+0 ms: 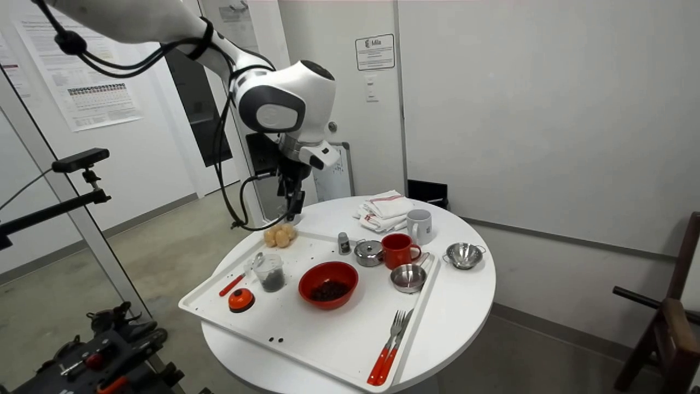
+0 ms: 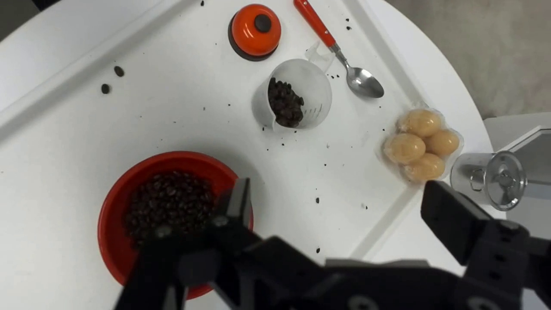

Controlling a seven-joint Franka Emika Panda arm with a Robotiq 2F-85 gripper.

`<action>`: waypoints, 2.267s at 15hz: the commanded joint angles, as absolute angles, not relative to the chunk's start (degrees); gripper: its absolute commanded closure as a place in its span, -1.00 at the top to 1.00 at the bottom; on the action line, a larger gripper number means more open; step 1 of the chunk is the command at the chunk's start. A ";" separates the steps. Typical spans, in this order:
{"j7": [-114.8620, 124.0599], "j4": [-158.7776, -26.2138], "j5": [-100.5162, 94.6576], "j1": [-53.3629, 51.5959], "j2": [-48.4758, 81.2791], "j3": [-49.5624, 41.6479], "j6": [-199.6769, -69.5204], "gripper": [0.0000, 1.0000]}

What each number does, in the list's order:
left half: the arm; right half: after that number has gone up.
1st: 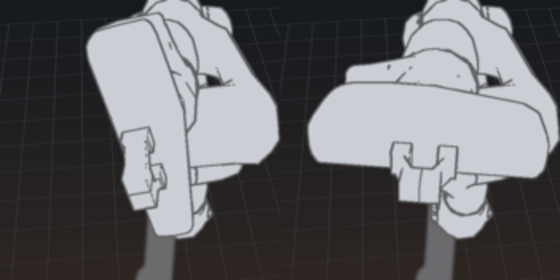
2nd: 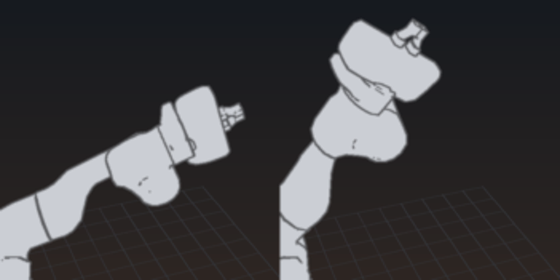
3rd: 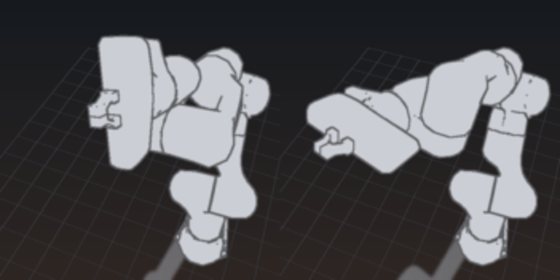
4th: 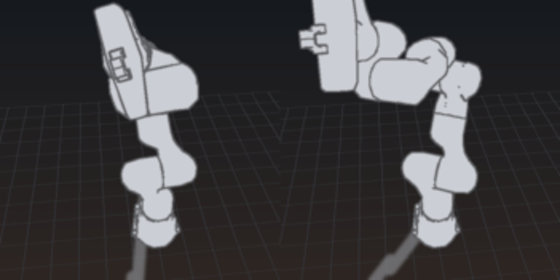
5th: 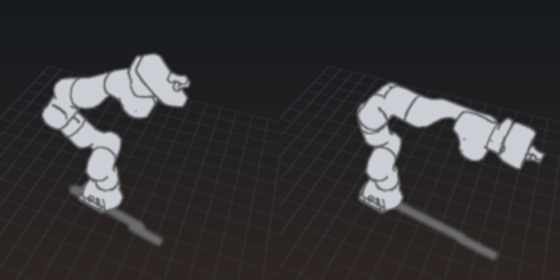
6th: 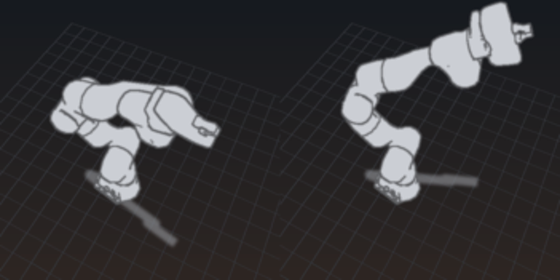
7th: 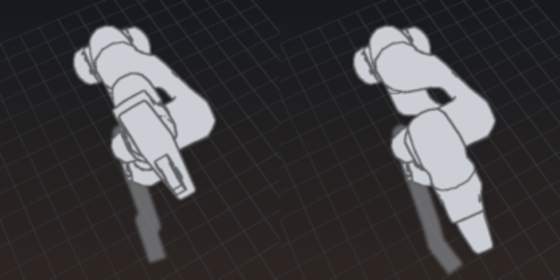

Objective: Pour some of the things in the jug into the red bowl

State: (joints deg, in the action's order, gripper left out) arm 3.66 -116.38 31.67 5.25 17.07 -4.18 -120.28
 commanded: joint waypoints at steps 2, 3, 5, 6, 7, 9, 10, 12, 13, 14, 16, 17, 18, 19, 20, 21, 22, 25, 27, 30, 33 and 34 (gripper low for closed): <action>8.01 -119.92 33.71 5.41 14.55 -4.05 -126.66 1.00; 9.34 -121.56 35.32 5.20 13.85 -3.79 -129.32 1.00; 12.38 -125.86 38.24 3.72 12.82 -2.70 -137.57 1.00; 13.74 -127.99 40.18 2.76 12.62 -1.87 -142.23 1.00; 15.21 -129.62 42.07 1.71 12.58 -0.92 -146.70 1.00; 18.02 -132.22 46.19 -3.06 13.05 -1.08 -155.74 1.00; 20.00 -133.22 47.65 -5.94 13.39 -1.24 -160.40 1.00; 24.89 -133.51 48.85 -14.76 15.83 -4.04 -169.82 1.00; 27.96 -133.35 48.57 -18.80 17.65 -5.25 -174.48 1.00; 32.12 -132.65 47.18 -23.12 20.52 -6.80 -179.22 1.00; 39.87 -131.75 45.64 -29.64 26.74 -8.65 -188.15 1.00; 42.78 -130.80 45.98 -33.92 30.21 -11.54 -190.88 1.00; 44.59 -129.44 47.62 -38.67 33.69 -15.37 -192.04 1.00; 46.07 -128.15 49.65 -43.55 37.00 -19.62 -191.86 1.00; 47.72 -127.36 51.34 -47.99 39.89 -23.89 -190.43 1.00; 44.77 -131.56 48.55 -40.97 32.91 -16.73 -189.82 1.00; 45.59 -131.00 48.81 -43.24 35.19 -18.59 -189.84 1.00; 45.61 -130.88 48.77 -42.46 35.18 -17.57 -189.90 1.00; 45.49 -130.87 48.75 -41.90 34.46 -17.56 -189.89 1.00; 45.35 -134.37 49.60 -44.40 30.82 -20.77 -188.01 1.00; 46.01 -139.51 51.26 -48.06 24.83 -25.28 -186.97 1.00; 46.06 -140.93 51.58 -49.11 22.57 -26.58 -186.50 1.00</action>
